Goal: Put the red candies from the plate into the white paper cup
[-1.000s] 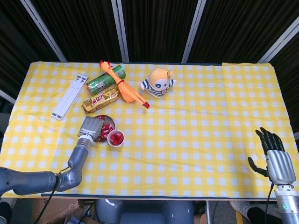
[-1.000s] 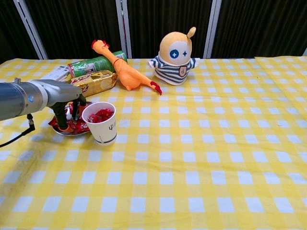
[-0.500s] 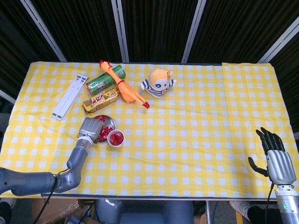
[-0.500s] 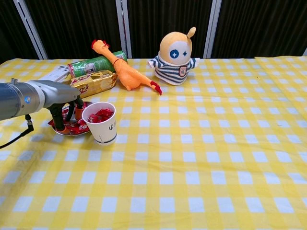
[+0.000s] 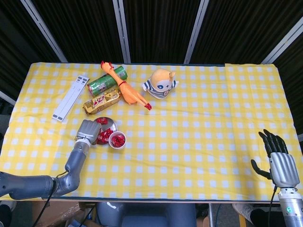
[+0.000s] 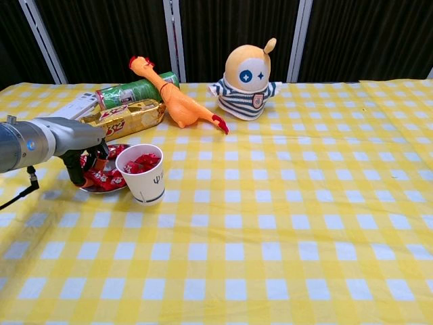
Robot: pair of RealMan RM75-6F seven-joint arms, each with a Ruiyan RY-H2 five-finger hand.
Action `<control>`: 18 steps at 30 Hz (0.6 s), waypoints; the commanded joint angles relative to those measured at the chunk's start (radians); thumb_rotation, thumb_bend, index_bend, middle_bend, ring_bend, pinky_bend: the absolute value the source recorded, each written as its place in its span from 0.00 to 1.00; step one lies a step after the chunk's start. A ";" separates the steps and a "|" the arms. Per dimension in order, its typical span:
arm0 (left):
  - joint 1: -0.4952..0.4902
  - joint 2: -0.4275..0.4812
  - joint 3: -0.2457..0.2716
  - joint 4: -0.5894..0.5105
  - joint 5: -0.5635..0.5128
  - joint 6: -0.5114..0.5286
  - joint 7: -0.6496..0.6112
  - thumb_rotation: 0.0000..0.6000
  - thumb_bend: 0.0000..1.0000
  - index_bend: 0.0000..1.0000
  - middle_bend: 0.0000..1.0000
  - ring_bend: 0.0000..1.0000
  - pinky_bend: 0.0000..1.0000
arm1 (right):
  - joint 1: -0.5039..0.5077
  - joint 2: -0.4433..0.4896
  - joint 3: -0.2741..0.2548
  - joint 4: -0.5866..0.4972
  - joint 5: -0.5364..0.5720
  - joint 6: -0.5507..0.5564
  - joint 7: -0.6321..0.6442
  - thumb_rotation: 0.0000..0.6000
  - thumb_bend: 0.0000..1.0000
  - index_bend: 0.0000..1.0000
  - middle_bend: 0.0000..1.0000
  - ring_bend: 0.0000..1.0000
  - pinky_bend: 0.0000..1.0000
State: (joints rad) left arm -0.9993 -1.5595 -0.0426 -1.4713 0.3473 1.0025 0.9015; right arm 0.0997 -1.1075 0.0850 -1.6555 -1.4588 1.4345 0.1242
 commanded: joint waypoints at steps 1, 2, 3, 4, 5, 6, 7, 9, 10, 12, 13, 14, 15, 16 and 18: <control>0.004 -0.010 -0.007 0.009 0.017 0.001 -0.013 1.00 0.40 0.53 0.58 0.92 0.95 | 0.000 0.000 0.000 -0.001 0.000 0.000 0.005 1.00 0.41 0.00 0.00 0.00 0.00; 0.004 -0.012 -0.008 0.011 0.021 0.002 -0.014 1.00 0.40 0.53 0.58 0.92 0.95 | 0.000 0.001 0.001 0.000 0.000 0.000 0.006 1.00 0.41 0.00 0.00 0.00 0.00; 0.005 -0.013 -0.009 0.012 0.025 0.003 -0.016 1.00 0.41 0.54 0.59 0.92 0.95 | 0.000 0.001 0.001 0.001 -0.001 0.001 0.006 1.00 0.41 0.00 0.00 0.00 0.00; 0.005 -0.013 -0.011 0.013 0.029 0.004 -0.017 1.00 0.41 0.54 0.60 0.92 0.95 | 0.000 0.001 0.001 0.002 -0.001 0.001 0.007 1.00 0.41 0.00 0.00 0.00 0.00; 0.005 -0.012 -0.013 0.012 0.032 0.006 -0.018 1.00 0.41 0.55 0.60 0.92 0.95 | 0.000 0.001 0.001 0.002 -0.002 0.002 0.009 1.00 0.41 0.00 0.00 0.00 0.00; 0.006 -0.011 -0.016 0.011 0.037 0.008 -0.021 1.00 0.41 0.55 0.61 0.92 0.95 | -0.001 0.001 0.001 0.002 -0.002 0.002 0.010 1.00 0.41 0.00 0.00 0.00 0.00; 0.007 -0.008 -0.021 0.007 0.043 0.012 -0.026 1.00 0.41 0.56 0.61 0.92 0.95 | -0.001 0.001 0.001 0.004 -0.002 0.003 0.010 1.00 0.41 0.00 0.00 0.00 0.00; 0.009 -0.002 -0.028 -0.001 0.050 0.018 -0.032 1.00 0.41 0.56 0.62 0.92 0.95 | -0.001 0.001 0.001 0.003 -0.003 0.004 0.011 1.00 0.41 0.00 0.00 0.00 0.00; 0.009 0.003 -0.031 -0.008 0.054 0.021 -0.033 1.00 0.41 0.57 0.62 0.92 0.95 | -0.001 0.002 0.001 0.003 -0.004 0.004 0.012 1.00 0.41 0.00 0.00 0.00 0.00; 0.009 0.014 -0.035 -0.020 0.061 0.027 -0.033 1.00 0.41 0.57 0.63 0.92 0.95 | -0.001 0.001 0.001 0.004 -0.005 0.005 0.011 1.00 0.41 0.00 0.00 0.00 0.00; 0.009 0.018 -0.037 -0.025 0.062 0.029 -0.033 1.00 0.41 0.57 0.63 0.92 0.95 | -0.001 0.001 0.001 0.004 -0.005 0.005 0.011 1.00 0.41 0.00 0.00 0.00 0.00; 0.009 0.025 -0.041 -0.032 0.064 0.032 -0.034 1.00 0.41 0.57 0.63 0.92 0.95 | -0.001 0.001 0.001 0.004 -0.006 0.006 0.012 1.00 0.41 0.00 0.00 0.00 0.00; 0.009 0.032 -0.044 -0.041 0.066 0.035 -0.035 1.00 0.41 0.57 0.63 0.92 0.95 | -0.002 0.001 0.001 0.004 -0.006 0.006 0.012 1.00 0.41 0.00 0.00 0.00 0.00; 0.009 0.037 -0.047 -0.048 0.068 0.037 -0.036 1.00 0.41 0.57 0.63 0.92 0.95 | -0.002 0.001 0.002 0.004 -0.005 0.007 0.012 1.00 0.41 0.00 0.00 0.00 0.00; 0.007 0.071 -0.068 -0.090 0.089 0.059 -0.045 1.00 0.41 0.57 0.63 0.92 0.95 | -0.003 0.001 0.002 0.004 -0.003 0.007 0.015 1.00 0.41 0.00 0.00 0.00 0.00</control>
State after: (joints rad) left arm -0.9906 -1.5143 -0.0919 -1.5316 0.4175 1.0425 0.8645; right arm 0.0975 -1.1065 0.0871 -1.6514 -1.4624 1.4415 0.1386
